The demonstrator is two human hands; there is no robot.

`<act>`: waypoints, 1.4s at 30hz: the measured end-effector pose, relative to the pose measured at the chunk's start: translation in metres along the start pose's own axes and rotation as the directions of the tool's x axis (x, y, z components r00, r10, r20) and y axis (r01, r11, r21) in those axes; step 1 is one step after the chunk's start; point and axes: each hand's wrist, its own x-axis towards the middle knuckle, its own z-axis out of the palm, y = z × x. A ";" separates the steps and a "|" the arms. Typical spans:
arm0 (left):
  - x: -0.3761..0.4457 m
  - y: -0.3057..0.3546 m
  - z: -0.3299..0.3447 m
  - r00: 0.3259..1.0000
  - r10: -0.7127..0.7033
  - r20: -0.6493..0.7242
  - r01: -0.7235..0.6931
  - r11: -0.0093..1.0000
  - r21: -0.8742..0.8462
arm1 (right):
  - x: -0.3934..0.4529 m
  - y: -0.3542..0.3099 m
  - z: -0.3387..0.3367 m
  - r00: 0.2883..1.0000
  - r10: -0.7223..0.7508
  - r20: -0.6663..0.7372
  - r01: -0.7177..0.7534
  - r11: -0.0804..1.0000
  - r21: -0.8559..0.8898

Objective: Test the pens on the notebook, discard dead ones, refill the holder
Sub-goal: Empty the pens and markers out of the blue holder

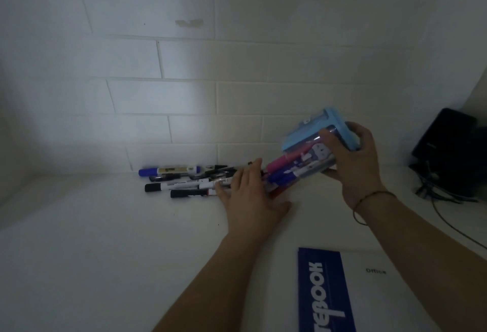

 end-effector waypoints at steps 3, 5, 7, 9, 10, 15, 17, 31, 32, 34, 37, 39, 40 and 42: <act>0.000 -0.002 0.002 0.999 0.014 0.033 -0.016 0.999 0.050 | 0.007 -0.005 0.000 0.996 -0.092 0.018 0.093 0.992 -0.084; -0.001 -0.003 0.004 1.000 0.015 0.024 -0.016 0.998 0.058 | 0.008 -0.008 0.002 0.988 -0.148 0.035 0.151 0.985 -0.087; -0.001 -0.005 0.005 1.000 0.009 0.012 -0.010 0.999 0.048 | 0.008 -0.011 0.006 0.978 -0.192 0.075 0.201 0.969 -0.140; 0.000 -0.006 0.005 1.000 0.004 0.014 -0.005 0.999 0.038 | 0.008 -0.013 0.009 0.968 -0.221 0.116 0.238 0.958 -0.158; -0.001 -0.005 0.004 1.000 0.002 0.023 -0.003 0.999 0.040 | 0.008 -0.014 0.011 0.965 -0.230 0.129 0.250 0.953 -0.170; -0.002 -0.001 0.002 0.998 0.000 0.056 -0.003 0.998 0.058 | 0.009 -0.016 0.013 0.950 -0.252 0.186 0.294 0.923 -0.249; -0.002 0.000 0.001 0.999 0.011 0.043 -0.013 0.998 0.058 | 0.011 -0.018 0.013 0.948 -0.256 0.189 0.300 0.918 -0.260; -0.002 0.005 0.001 0.996 0.008 -0.091 -0.034 0.959 -0.283 | -0.011 -0.017 0.031 0.899 -0.227 0.374 0.325 0.919 -0.223; -0.001 0.003 0.003 0.994 -0.006 -0.106 -0.027 0.950 -0.310 | -0.012 -0.018 0.032 0.907 -0.221 0.359 0.306 0.930 -0.202; -0.001 0.002 0.004 0.992 -0.017 -0.124 -0.025 0.944 -0.330 | -0.012 -0.021 0.033 0.918 -0.211 0.336 0.280 0.945 -0.171; -0.001 0.003 0.004 0.994 -0.001 -0.109 -0.031 0.955 -0.295 | -0.012 -0.022 0.031 0.929 -0.195 0.313 0.251 0.956 -0.149; -0.002 0.004 0.003 0.995 0.019 -0.095 -0.042 0.969 -0.243 | -0.011 -0.017 0.027 0.945 -0.178 0.274 0.218 0.968 -0.123; -0.002 0.005 0.003 0.996 0.034 -0.084 -0.051 0.976 -0.212 | -0.011 -0.015 0.025 0.954 -0.162 0.254 0.196 0.974 -0.115; -0.003 0.007 0.001 0.997 0.056 -0.053 -0.065 0.981 -0.185 | -0.009 -0.011 0.022 0.965 -0.142 0.223 0.168 0.980 -0.103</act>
